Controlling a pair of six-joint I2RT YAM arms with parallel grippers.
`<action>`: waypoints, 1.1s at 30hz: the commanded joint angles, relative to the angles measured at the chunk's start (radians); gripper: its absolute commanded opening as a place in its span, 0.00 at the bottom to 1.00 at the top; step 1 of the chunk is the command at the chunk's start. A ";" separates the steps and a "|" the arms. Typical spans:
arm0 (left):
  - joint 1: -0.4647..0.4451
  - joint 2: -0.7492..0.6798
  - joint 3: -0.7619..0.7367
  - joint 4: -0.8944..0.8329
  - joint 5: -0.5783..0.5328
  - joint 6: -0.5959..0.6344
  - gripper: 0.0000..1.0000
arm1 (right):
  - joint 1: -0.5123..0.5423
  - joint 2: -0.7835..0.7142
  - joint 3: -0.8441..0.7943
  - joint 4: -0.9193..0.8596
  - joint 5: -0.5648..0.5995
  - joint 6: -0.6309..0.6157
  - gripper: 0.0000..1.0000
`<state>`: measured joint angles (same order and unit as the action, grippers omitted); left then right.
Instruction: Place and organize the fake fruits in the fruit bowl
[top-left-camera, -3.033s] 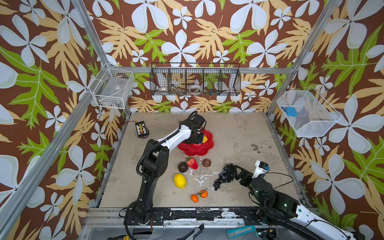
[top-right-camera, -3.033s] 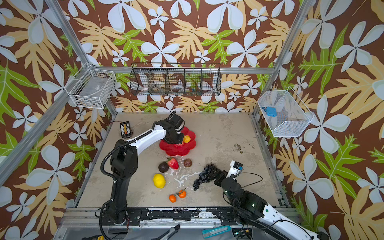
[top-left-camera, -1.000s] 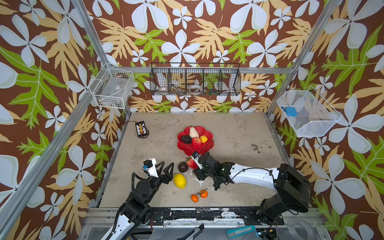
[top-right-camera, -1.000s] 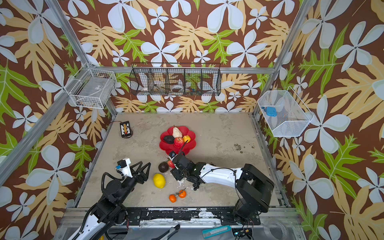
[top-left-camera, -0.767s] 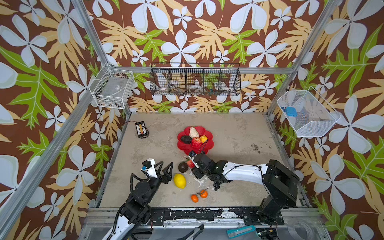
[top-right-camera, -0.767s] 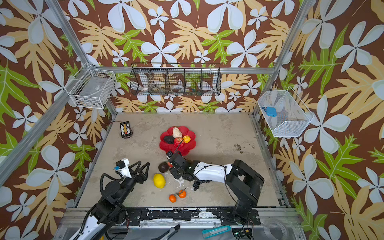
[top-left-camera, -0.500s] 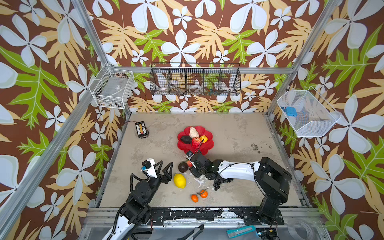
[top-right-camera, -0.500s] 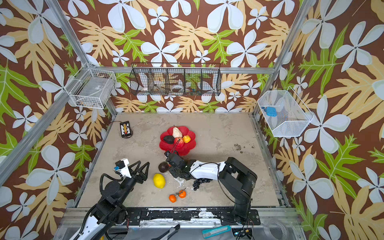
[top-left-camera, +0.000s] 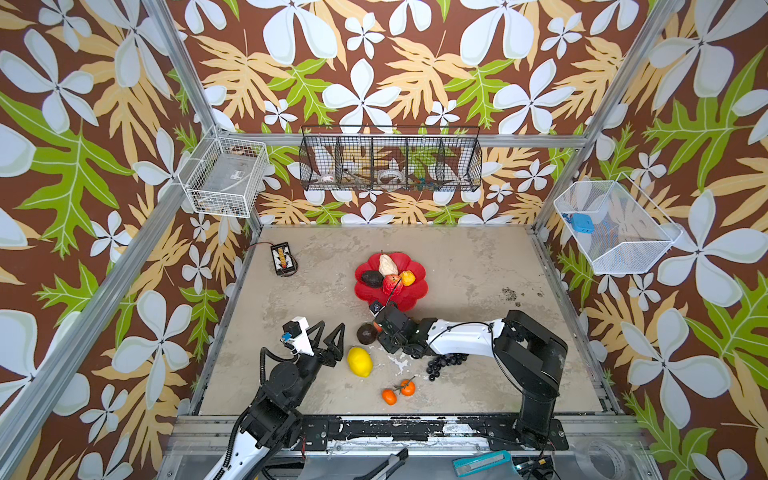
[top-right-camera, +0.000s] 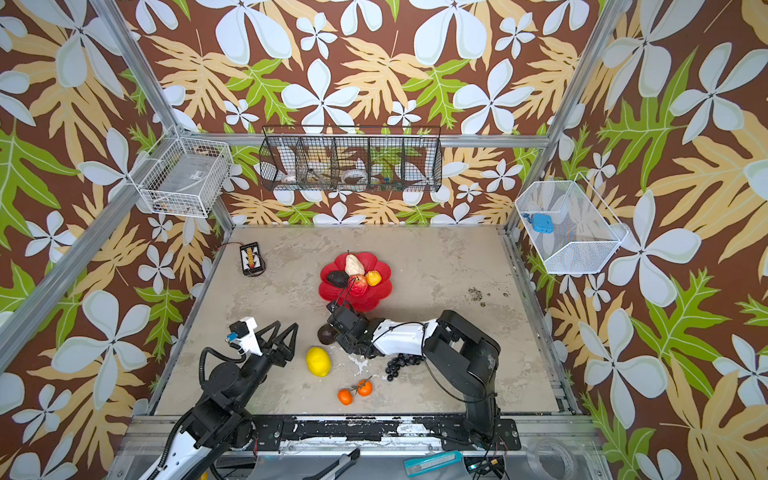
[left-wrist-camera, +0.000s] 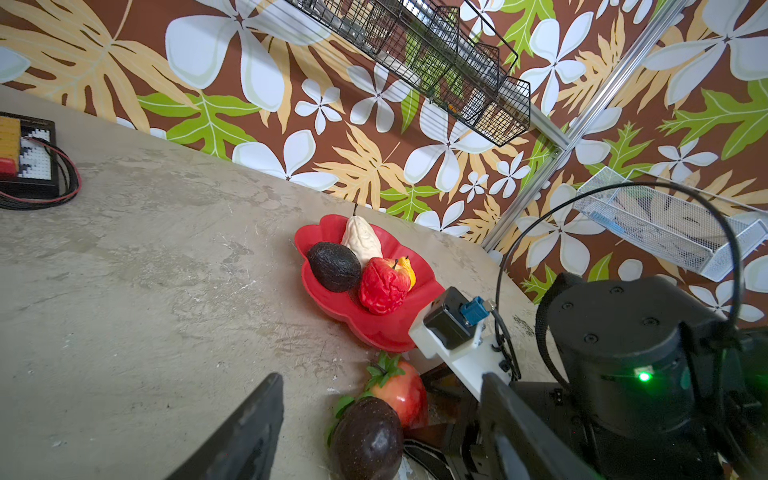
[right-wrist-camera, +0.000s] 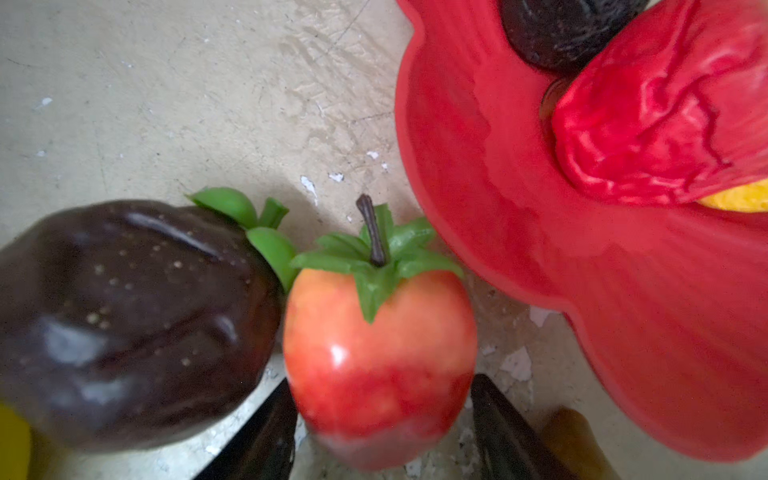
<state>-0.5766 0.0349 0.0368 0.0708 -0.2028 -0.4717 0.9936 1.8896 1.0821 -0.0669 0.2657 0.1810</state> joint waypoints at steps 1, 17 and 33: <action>0.001 -0.001 -0.003 0.018 -0.013 -0.007 0.76 | 0.000 0.006 0.006 0.021 0.019 0.000 0.65; 0.001 0.000 -0.005 0.021 -0.018 -0.010 0.76 | 0.000 -0.001 0.007 0.027 0.024 0.001 0.49; 0.001 0.046 -0.027 0.084 0.021 -0.034 0.75 | 0.070 -0.183 -0.183 0.066 0.015 0.060 0.48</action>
<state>-0.5766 0.0677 0.0135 0.1032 -0.2001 -0.4953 1.0546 1.7325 0.9188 -0.0280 0.2615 0.2111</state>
